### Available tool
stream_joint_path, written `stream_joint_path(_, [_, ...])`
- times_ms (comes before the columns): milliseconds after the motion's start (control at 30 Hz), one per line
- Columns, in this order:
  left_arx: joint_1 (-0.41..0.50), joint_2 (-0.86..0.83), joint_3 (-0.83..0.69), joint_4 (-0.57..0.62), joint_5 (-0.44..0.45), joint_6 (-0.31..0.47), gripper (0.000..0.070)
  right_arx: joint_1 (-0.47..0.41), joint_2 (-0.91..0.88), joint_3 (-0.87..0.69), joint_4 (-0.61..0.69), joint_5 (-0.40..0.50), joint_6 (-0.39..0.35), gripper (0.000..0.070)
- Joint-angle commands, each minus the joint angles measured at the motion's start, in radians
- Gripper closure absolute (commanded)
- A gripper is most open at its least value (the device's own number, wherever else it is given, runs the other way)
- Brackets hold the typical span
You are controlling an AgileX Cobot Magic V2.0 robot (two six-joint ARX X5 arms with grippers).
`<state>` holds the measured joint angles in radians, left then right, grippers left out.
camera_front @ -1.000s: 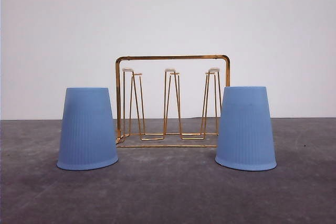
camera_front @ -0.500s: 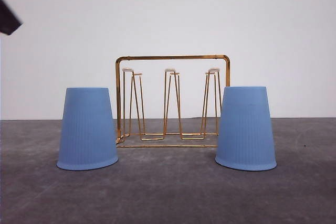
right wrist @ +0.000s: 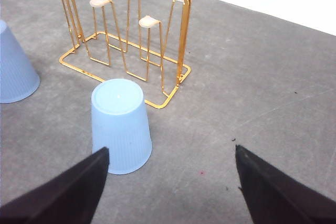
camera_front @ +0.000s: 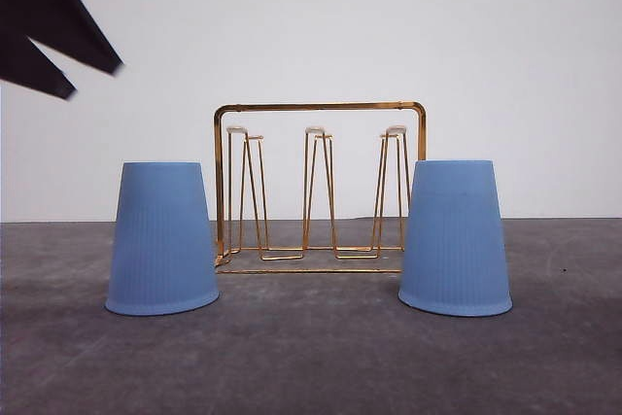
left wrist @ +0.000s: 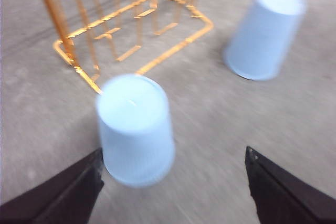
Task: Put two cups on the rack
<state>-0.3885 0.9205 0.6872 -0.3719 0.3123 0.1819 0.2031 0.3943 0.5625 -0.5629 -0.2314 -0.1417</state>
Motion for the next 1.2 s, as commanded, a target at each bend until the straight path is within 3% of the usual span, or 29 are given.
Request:
stream_joint_path(0, [-0.005,0.057,0.020,0.056,-0.002,-0.012,0.0175,0.004,0.002,0.011,0.017,0.003,0.011,0.0214])
stream_joint_path(267, [-0.005,0.304,0.020,0.299,-0.002,-0.011,0.0169,0.004,0.002,0.011,0.052,0.003,0.011,0.0214])
stream_joint_path(467, [-0.005,0.428,0.020,0.368,-0.002,-0.011,0.0171,0.004,0.002,0.011,0.054,0.003,0.011,0.0215])
stream_joint_path(667, [-0.006,0.484,0.020,0.372,-0.002,-0.025,0.0209,0.004,0.002,0.011,0.054,0.004,0.011,0.0215])
stream_joint_path(800, [-0.006,0.473,0.021,0.372,0.000,-0.045,0.0407,0.004,0.002,0.011,0.054,0.004,0.011,0.0215])
stream_joint_path(1000, [-0.006,0.393,0.042,0.322,0.000,-0.066,0.0420,0.004,0.002,0.011,0.054,0.004,0.011,0.0215])
stream_joint_path(1167, [-0.006,0.313,0.133,0.162,-0.006,-0.096,0.0421,0.004,0.002,0.011,0.054,0.004,0.011,0.0215])
